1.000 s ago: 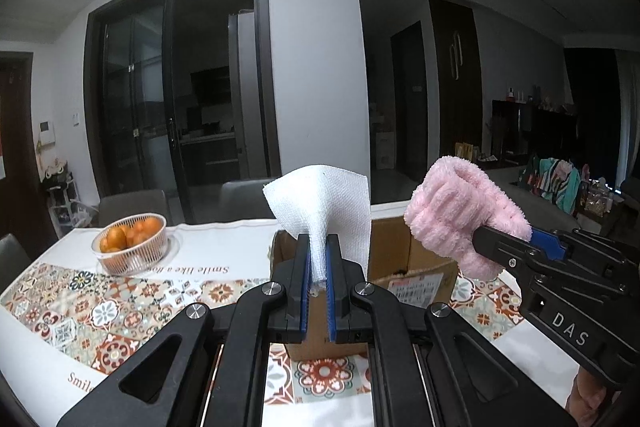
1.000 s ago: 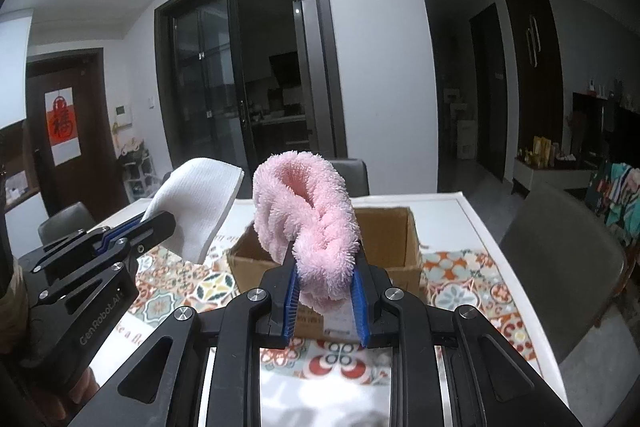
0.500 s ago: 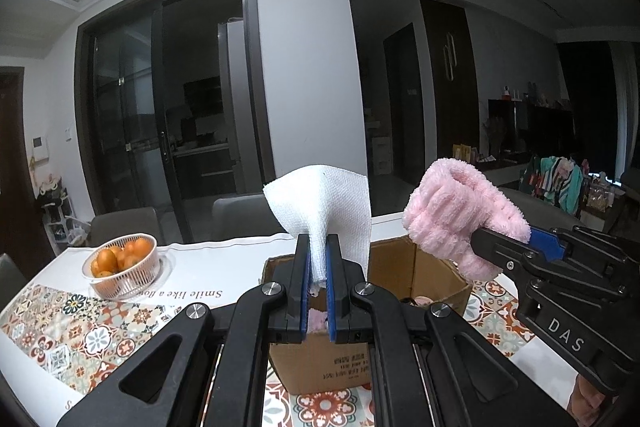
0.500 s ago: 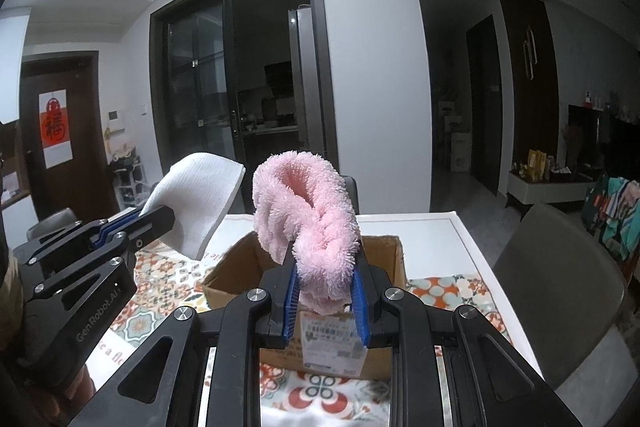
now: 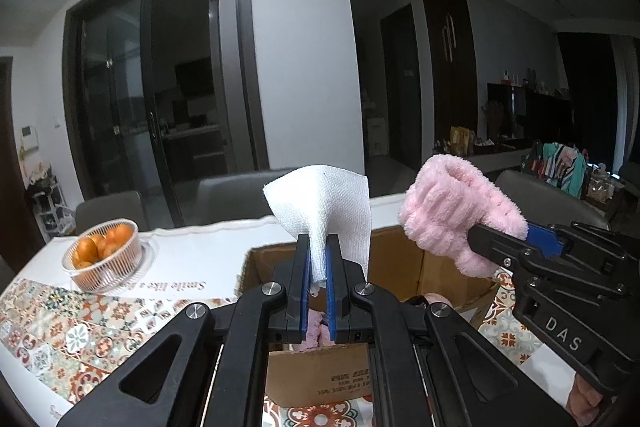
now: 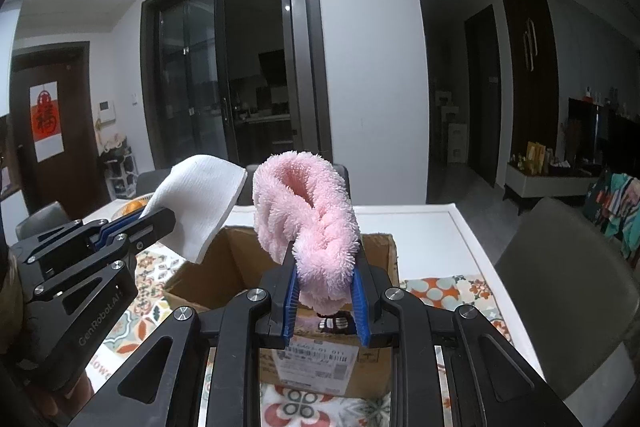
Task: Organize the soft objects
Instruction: 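Carry the white tissue and pink headband up over the cardboard box, then open both tools to drop the tissue and headband into the box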
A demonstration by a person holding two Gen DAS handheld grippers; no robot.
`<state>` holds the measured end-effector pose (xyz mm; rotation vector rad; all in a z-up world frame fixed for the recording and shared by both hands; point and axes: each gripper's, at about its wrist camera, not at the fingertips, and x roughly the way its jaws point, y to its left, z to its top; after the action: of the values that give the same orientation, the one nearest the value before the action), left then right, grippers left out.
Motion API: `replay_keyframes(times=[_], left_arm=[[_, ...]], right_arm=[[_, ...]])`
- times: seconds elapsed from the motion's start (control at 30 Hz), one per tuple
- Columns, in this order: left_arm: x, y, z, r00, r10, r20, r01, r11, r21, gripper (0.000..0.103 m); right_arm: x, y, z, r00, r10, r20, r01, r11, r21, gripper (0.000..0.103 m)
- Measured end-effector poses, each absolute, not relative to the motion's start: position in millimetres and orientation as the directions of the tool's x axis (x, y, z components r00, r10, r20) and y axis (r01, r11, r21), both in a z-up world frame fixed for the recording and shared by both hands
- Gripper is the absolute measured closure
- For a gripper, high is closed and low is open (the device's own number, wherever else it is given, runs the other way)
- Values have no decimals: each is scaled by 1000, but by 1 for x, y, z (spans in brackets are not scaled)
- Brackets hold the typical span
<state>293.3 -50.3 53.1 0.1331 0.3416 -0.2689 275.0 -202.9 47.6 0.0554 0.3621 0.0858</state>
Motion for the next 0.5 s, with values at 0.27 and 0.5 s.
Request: replay_keyframes(times=[0.27, 0.5], left_arm=[[328, -54, 27, 865, -240, -441, 300, 951, 71, 94], [342, -55, 7, 836, -236, -495, 301, 952, 56, 94]], right_arm=[[306, -208, 29, 902, 103, -420, -77, 994, 80, 79], [325, -209, 15, 878, 102, -468, -75, 994, 76, 77]])
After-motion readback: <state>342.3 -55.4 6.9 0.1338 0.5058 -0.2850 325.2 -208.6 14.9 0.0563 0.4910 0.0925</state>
